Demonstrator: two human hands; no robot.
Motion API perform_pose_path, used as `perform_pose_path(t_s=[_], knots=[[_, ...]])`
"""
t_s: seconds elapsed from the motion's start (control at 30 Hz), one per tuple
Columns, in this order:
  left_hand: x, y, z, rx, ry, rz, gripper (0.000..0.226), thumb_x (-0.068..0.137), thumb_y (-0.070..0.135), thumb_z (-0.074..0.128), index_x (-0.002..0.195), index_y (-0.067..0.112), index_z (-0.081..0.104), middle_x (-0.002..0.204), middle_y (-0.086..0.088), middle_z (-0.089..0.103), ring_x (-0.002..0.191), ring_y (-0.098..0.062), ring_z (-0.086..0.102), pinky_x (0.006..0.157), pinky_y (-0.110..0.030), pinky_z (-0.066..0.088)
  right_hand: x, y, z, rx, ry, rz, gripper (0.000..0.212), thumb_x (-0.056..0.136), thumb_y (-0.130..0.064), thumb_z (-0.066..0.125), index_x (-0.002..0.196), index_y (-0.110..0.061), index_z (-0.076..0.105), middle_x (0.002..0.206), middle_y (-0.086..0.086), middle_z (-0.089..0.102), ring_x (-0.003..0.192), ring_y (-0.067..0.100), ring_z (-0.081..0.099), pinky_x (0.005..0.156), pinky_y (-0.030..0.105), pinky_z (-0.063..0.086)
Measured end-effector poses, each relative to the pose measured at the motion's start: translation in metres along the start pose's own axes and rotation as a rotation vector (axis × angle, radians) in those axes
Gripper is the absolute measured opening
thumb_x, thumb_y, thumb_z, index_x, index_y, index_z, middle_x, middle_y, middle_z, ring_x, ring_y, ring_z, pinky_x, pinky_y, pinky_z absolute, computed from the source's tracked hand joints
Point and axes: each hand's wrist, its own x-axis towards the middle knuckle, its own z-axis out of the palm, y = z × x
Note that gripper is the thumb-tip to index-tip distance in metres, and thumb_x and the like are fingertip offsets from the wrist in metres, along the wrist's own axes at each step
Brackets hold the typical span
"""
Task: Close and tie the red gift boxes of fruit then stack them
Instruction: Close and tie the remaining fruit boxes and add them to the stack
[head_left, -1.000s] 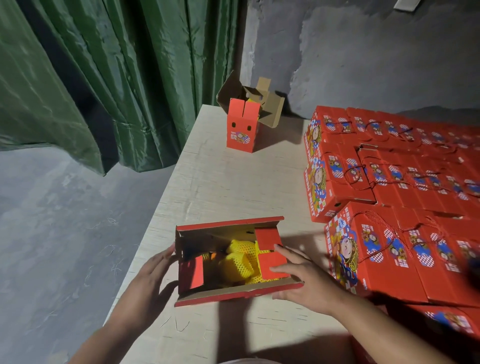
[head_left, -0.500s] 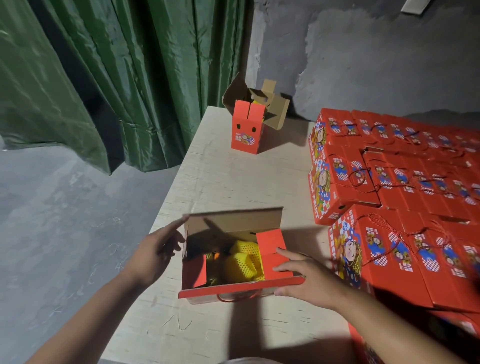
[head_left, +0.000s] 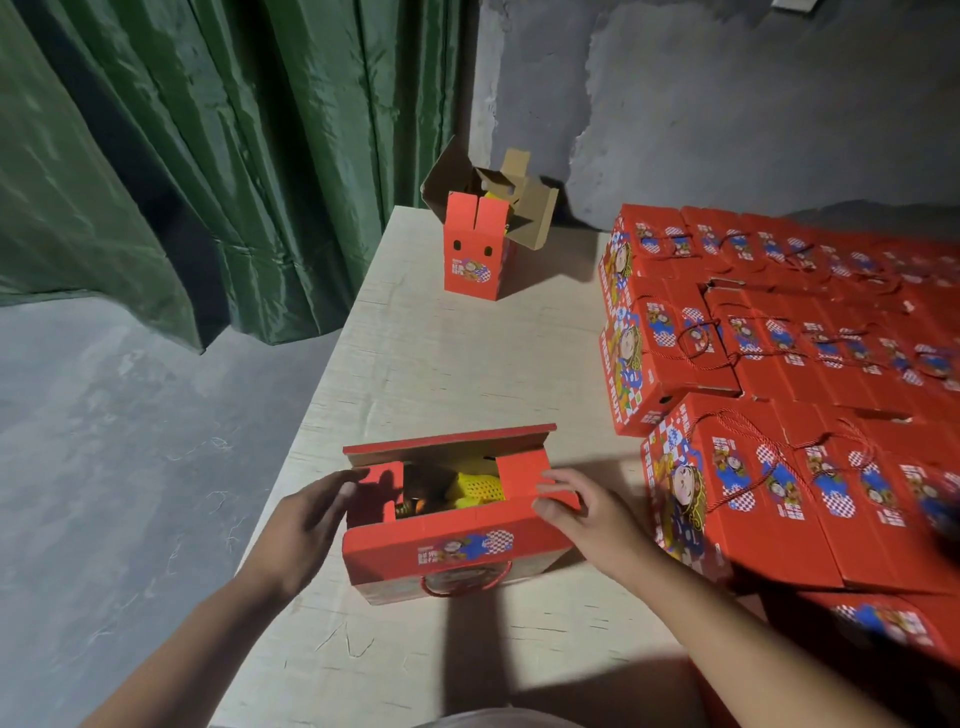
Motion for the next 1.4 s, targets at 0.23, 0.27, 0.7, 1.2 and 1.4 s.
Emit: perform_pose_path(t_s=[0.23, 0.27, 0.7, 1.2, 1.4], knots=[[-0.023, 0.003, 0.008, 0.013, -0.111, -0.030, 0.055, 0.091, 0.074, 0.051, 0.136, 0.043, 0.059, 0.132, 0.026, 0.062, 0.124, 0.005, 0.055, 0.101, -0.030, 0.049, 0.020, 0.001, 0.014, -0.119, 0.170, 0.028, 0.044, 0.079, -0.064, 0.069, 0.118, -0.050, 0.056, 0.106, -0.022, 0.072, 0.095, -0.005, 0.067, 0.082, 0.037, 0.060], [-0.024, 0.002, 0.010, 0.108, -0.115, 0.013, 0.060, 0.089, 0.073, 0.054, 0.139, 0.040, 0.057, 0.137, 0.024, 0.057, 0.127, 0.005, 0.052, 0.104, -0.031, 0.048, 0.020, 0.000, 0.015, -0.163, 0.179, 0.018, 0.044, 0.082, -0.061, 0.070, 0.120, -0.049, 0.054, 0.107, -0.020, 0.071, 0.096, 0.000, 0.067, 0.082, 0.036, 0.059], [-0.023, 0.009, 0.037, 0.691, -0.195, 0.218, 0.099, 0.062, 0.059, 0.081, 0.148, 0.031, 0.042, 0.135, 0.012, 0.044, 0.123, -0.020, 0.044, 0.088, -0.038, 0.053, -0.004, 0.001, 0.006, -0.731, 0.009, -0.285, 0.088, 0.072, -0.076, 0.068, 0.144, -0.028, 0.051, 0.145, -0.015, 0.038, 0.135, 0.011, 0.038, 0.107, 0.034, 0.045], [-0.029, 0.016, 0.037, 0.705, -0.195, 0.218, 0.083, 0.067, 0.055, 0.080, 0.140, 0.030, 0.050, 0.130, 0.012, 0.054, 0.117, -0.021, 0.052, 0.084, -0.037, 0.054, -0.008, 0.008, 0.010, -0.804, -0.029, -0.318, 0.095, 0.072, -0.060, 0.078, 0.153, -0.029, 0.039, 0.142, -0.016, 0.043, 0.132, 0.014, 0.039, 0.107, 0.032, 0.045], [-0.030, 0.017, 0.034, 0.698, -0.198, 0.203, 0.082, 0.071, 0.054, 0.079, 0.144, 0.033, 0.049, 0.134, 0.015, 0.054, 0.122, -0.017, 0.052, 0.087, -0.034, 0.051, -0.017, 0.011, 0.014, -0.821, -0.009, -0.310, 0.092, 0.073, -0.065, 0.073, 0.152, -0.031, 0.040, 0.142, -0.014, 0.046, 0.132, 0.015, 0.040, 0.105, 0.035, 0.048]])
